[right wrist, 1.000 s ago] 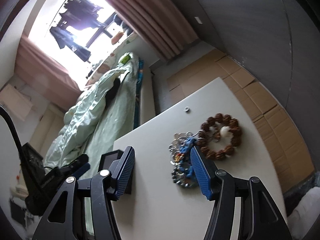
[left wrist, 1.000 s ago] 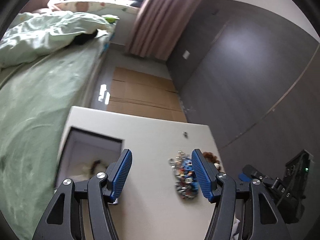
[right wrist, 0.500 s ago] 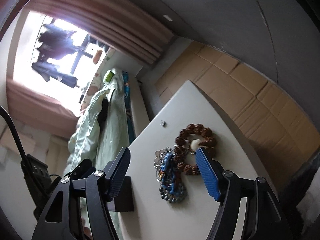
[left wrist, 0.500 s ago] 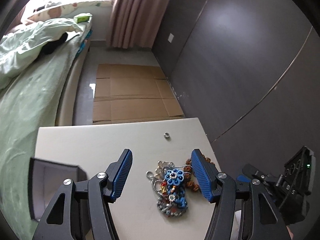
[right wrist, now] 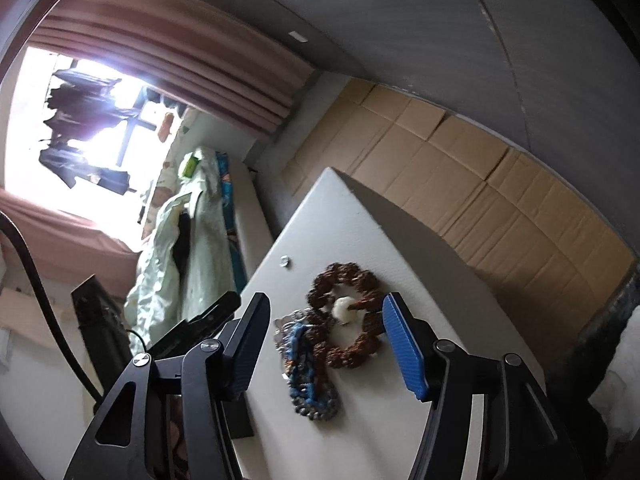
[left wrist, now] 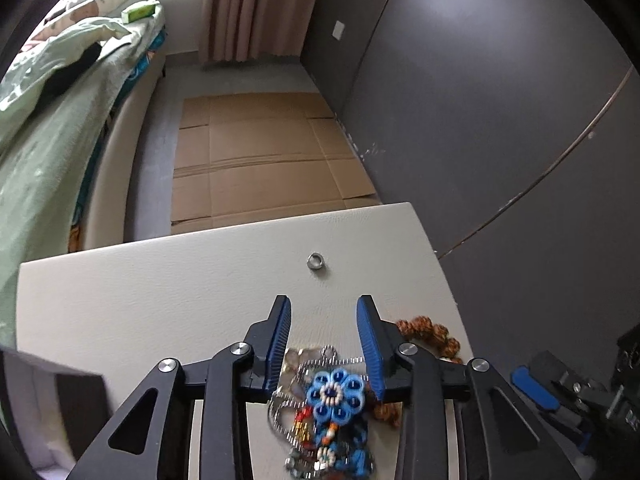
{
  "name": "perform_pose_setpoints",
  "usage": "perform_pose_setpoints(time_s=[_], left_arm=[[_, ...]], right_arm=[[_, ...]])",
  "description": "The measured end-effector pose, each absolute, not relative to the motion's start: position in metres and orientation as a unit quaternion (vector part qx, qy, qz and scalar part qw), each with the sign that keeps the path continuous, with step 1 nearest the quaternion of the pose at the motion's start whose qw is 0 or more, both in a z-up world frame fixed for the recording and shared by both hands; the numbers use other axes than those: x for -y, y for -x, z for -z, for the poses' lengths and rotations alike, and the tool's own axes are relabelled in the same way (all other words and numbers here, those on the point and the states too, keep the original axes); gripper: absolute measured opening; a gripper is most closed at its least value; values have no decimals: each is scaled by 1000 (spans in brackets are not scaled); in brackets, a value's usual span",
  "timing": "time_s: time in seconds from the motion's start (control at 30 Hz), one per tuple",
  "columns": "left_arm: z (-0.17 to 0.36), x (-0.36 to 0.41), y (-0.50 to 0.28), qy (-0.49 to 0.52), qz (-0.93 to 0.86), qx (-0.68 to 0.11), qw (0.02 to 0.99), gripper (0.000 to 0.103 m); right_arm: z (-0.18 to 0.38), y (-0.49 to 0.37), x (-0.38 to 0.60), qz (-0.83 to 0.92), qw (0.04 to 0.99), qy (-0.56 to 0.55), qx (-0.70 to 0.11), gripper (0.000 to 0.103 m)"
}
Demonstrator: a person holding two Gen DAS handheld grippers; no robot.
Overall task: Organize jewelry
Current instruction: 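Return the left tool to the pile and grasp the small silver ring, then drop the ring into the black box with the left tool while the right tool grasps the brown bead bracelet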
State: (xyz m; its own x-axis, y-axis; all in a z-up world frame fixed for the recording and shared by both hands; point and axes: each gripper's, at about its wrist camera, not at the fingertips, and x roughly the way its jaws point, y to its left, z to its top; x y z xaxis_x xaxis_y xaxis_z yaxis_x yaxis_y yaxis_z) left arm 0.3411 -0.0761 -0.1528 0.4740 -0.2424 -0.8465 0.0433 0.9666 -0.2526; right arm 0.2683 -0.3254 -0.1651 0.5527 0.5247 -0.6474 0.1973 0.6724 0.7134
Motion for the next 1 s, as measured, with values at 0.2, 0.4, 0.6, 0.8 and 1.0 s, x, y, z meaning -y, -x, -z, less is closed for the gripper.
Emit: perform_pose_setpoints(time_s=[0.2,0.4,0.6,0.8,1.0], left_arm=[[168,88,-368,88,67,-513,851,32],[183,100,-390,63,39,-528,846,32],[190,108,-396,27,6,-534,845,25],[191,107,-396,19,2,-543,840,13],[186,98,-385,36,13,-542,840,13]], right_arm=[[177,-272,339,-76,779,-412,-467,61],[179,-273,354,-55,779,-422,-461,61],[181,-279,351,-56,778,-412,-471,61],[180,-279,348,-63,777,-412,-472,61],[173,-282,337,-89,787,-386,-473,61]])
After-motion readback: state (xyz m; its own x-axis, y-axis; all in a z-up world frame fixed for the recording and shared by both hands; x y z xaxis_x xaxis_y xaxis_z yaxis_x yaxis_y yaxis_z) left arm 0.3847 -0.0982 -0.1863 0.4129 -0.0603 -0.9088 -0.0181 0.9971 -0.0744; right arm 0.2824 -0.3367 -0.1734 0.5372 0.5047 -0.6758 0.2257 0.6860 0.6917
